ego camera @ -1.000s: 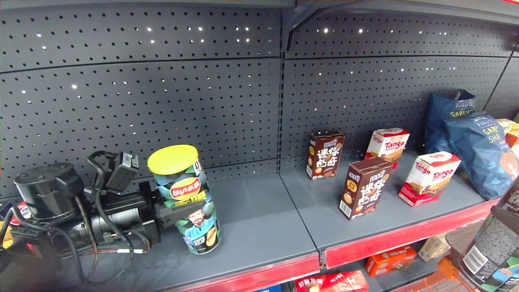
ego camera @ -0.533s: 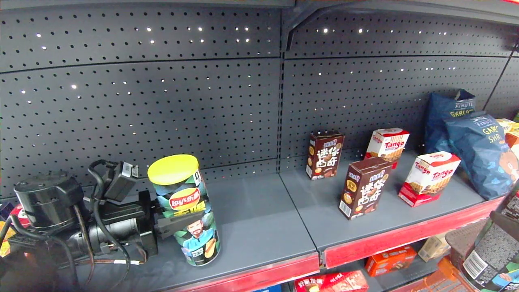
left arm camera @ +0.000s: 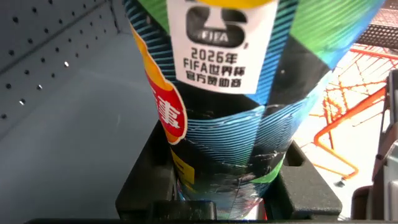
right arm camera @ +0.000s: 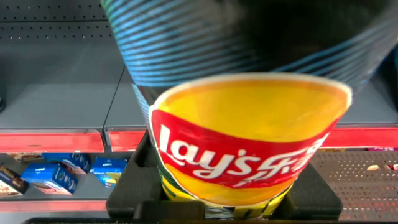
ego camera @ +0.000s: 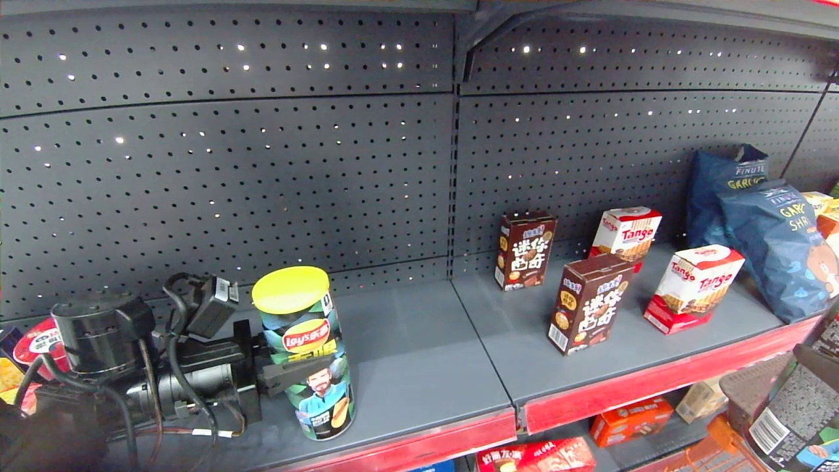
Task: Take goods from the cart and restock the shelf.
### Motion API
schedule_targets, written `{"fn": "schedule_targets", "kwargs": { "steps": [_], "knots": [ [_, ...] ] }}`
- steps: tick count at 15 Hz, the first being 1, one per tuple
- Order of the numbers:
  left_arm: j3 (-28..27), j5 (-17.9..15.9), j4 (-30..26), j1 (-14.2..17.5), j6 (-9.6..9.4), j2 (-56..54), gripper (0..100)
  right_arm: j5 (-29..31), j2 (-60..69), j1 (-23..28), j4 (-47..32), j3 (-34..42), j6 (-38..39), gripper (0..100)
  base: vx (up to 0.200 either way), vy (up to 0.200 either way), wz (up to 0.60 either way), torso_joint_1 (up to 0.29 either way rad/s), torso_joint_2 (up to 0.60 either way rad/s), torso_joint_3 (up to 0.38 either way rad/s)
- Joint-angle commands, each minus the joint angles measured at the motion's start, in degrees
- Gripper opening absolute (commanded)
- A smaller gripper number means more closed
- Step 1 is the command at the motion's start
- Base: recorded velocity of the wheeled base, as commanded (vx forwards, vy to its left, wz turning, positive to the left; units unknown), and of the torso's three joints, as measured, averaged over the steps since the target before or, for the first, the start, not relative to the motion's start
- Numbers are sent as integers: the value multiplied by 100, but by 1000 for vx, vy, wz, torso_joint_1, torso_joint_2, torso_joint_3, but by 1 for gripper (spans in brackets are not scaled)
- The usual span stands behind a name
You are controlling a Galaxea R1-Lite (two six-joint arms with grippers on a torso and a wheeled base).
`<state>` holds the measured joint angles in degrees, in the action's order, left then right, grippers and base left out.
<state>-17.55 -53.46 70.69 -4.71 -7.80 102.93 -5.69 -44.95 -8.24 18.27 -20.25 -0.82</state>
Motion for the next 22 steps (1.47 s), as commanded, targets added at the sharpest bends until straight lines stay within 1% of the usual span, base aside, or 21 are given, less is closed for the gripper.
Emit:
{"fn": "schedule_targets", "kwargs": {
  "steps": [1,3,4,5,11,13,14,16,19,22],
  "knots": [
    [-2,2,138,49,7,193,0,-2,3,-2,1,30,11,0,0,0,0,0,0,0],
    [15,11,568,75,7,404,0,-2,12,-2,1,56,11,0,0,0,0,0,0,0],
    [24,11,604,75,7,413,100,-2,12,-2,1,56,11,0,0,0,0,0,0,0],
    [156,2,858,93,16,465,100,-2,56,-2,1,74,11,0,0,0,0,0,0,0],
    [428,-7,902,93,7,413,100,-2,74,-2,1,118,55,0,0,0,0,0,0,0],
    [534,-7,1043,101,7,404,100,-2,74,-2,1,118,55,0,0,0,0,0,0,0],
    [710,-7,1245,110,7,413,100,-2,91,-2,1,109,55,0,0,0,0,0,0,0],
    [920,-7,1465,260,7,413,100,-2,91,-2,1,109,55,0,0,0,0,0,0,0],
    [1193,-16,1720,400,7,386,100,-2,91,-2,1,118,55,0,0,0,0,0,0,0],
    [1298,-7,1799,532,-2,351,100,-2,109,-2,1,118,55,0,0,0,0,0,0,0]
  ]
}}
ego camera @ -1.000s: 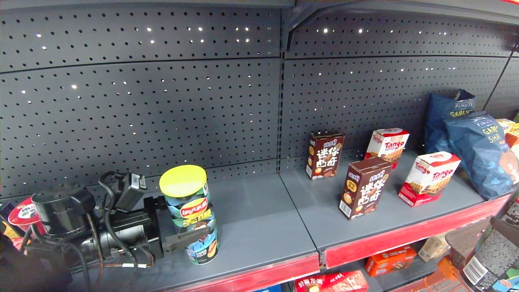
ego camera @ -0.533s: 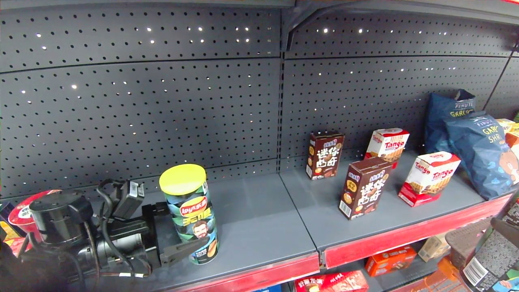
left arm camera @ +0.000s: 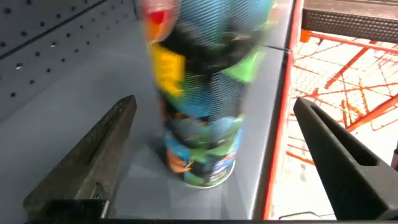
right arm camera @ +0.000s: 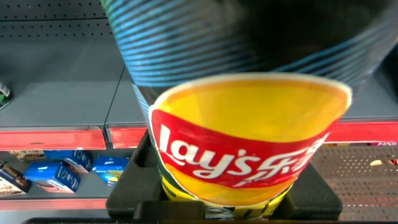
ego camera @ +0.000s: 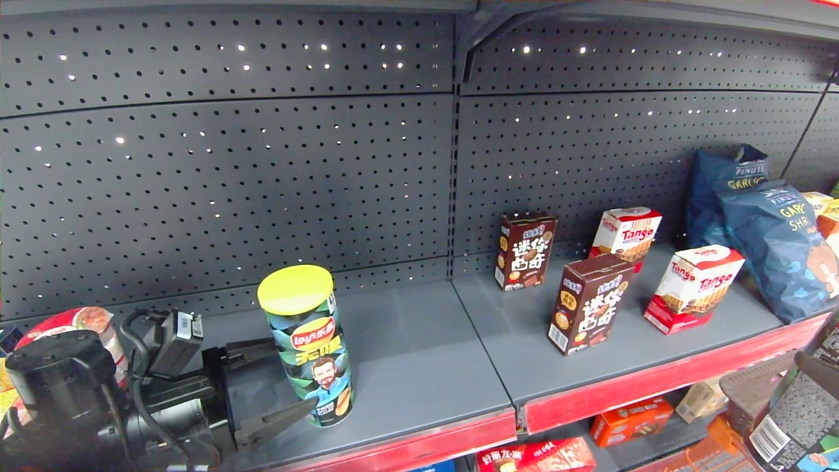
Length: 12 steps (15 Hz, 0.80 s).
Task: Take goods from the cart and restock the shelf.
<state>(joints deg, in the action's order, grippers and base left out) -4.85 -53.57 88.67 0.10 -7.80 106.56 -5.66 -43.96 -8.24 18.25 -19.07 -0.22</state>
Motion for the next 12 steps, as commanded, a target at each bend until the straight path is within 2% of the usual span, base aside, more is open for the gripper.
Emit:
{"fn": "schedule_targets", "kwargs": {
  "steps": [1,3,7,12],
  "knots": [
    [-7,4,1,140,-28,-3,100,3,19,-2,3,-1,-4,0,0,0,0,0,0,0],
    [-25,4,1,245,-125,14,100,3,28,-2,3,17,4,0,0,0,0,0,0,0],
    [-60,4,1,544,-116,40,100,3,72,-2,3,96,4,0,0,0,0,0,0,0],
    [-130,13,1,685,-116,111,100,-6,80,33,3,122,4,0,0,0,0,0,0,0]
  ]
}}
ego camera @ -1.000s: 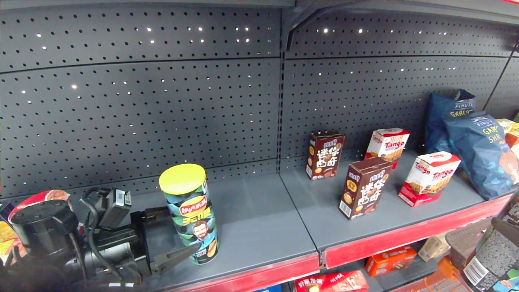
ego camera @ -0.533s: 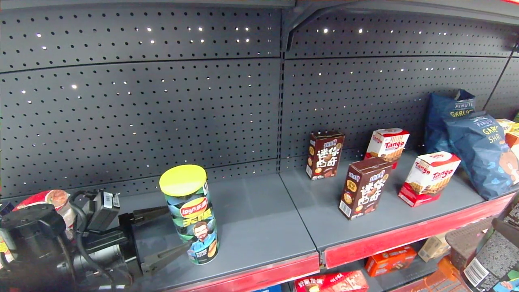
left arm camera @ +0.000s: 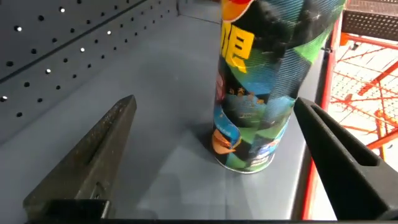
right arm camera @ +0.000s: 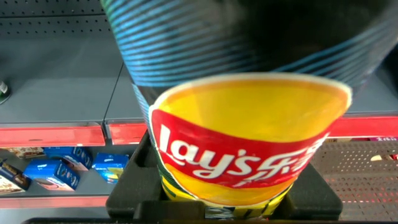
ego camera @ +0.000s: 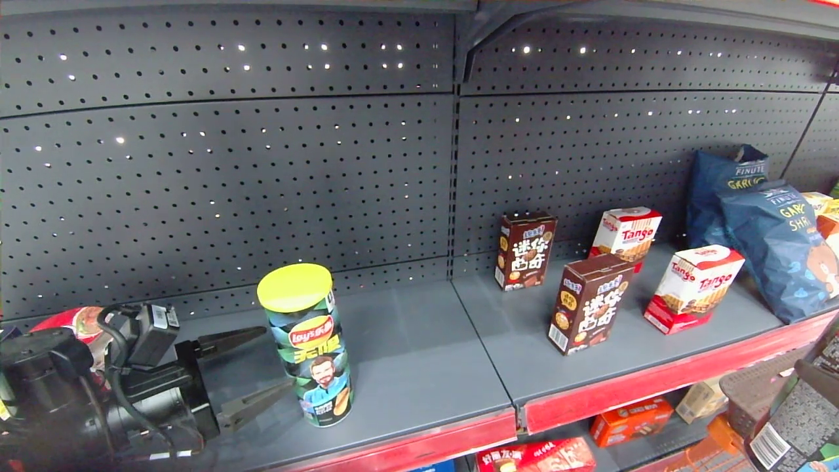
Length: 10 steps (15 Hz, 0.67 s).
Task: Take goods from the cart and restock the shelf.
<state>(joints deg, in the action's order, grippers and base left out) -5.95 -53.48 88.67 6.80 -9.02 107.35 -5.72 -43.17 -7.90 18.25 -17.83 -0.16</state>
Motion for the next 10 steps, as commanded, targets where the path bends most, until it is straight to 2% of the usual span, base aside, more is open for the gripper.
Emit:
{"fn": "schedule_targets", "kwargs": {
  "steps": [1,8,10],
  "knots": [
    [-64,4,1,23,6,76,100,0,1,-1,3,-1,-2,0,0,0,0,0,0,0],
    [-117,-13,1,67,-3,84,100,0,28,-1,3,43,7,0,0,0,0,0,0,0],
    [-20,-145,10,49,14,-232,100,0,28,-1,3,78,7,0,0,0,0,0,0,0]
  ]
}}
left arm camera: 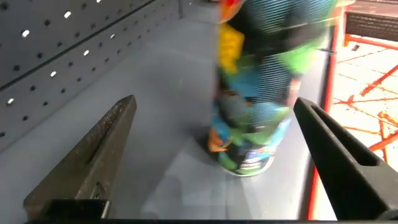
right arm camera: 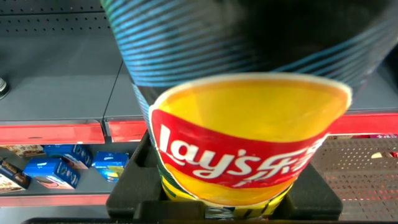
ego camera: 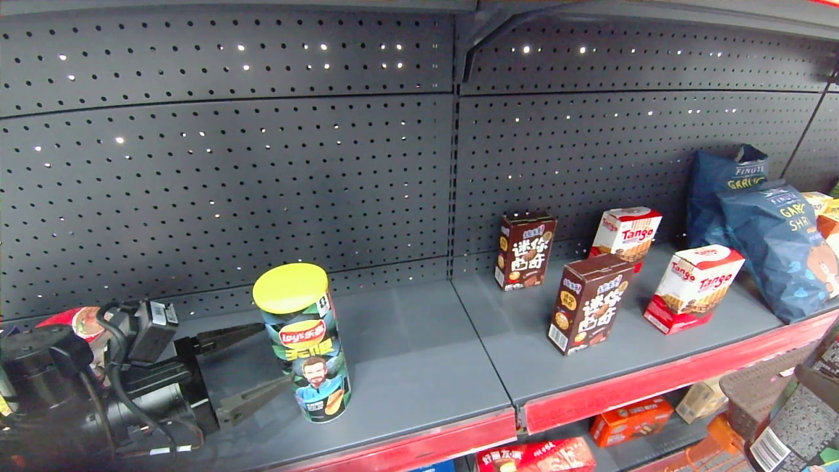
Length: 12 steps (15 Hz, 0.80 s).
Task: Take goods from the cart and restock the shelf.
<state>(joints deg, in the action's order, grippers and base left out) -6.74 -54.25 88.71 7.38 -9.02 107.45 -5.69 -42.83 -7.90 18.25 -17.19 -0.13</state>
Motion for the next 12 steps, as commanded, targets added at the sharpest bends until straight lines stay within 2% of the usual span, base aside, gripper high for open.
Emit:
{"fn": "schedule_targets", "kwargs": {
  "steps": [1,5,6,9,10,11,12],
  "knots": [
    [120,-235,6,-8,32,-488,100,-2,-7,-1,3,14,-4,0,0,0,0,0,0,0],
    [490,-253,-56,53,120,-1437,100,-2,-15,-1,3,14,-4,0,0,0,0,0,0,0],
    [648,-253,-64,106,340,-1850,100,-2,-15,-27,3,31,-4,0,0,0,0,0,0,0],
    [657,-244,-205,379,858,-2782,100,7,-7,-54,3,-4,-13,0,0,0,0,0,0,0],
    [657,-235,-311,598,981,-3125,100,33,2,-45,3,-13,-13,0,0,0,0,0,0,0],
    [657,-235,-372,730,981,-3257,100,33,2,-45,3,-21,-22,0,0,0,0,0,0,0],
    [657,-147,-548,994,972,-3547,100,51,55,-45,3,-39,-31,0,0,0,0,0,0,0]
  ]
}}
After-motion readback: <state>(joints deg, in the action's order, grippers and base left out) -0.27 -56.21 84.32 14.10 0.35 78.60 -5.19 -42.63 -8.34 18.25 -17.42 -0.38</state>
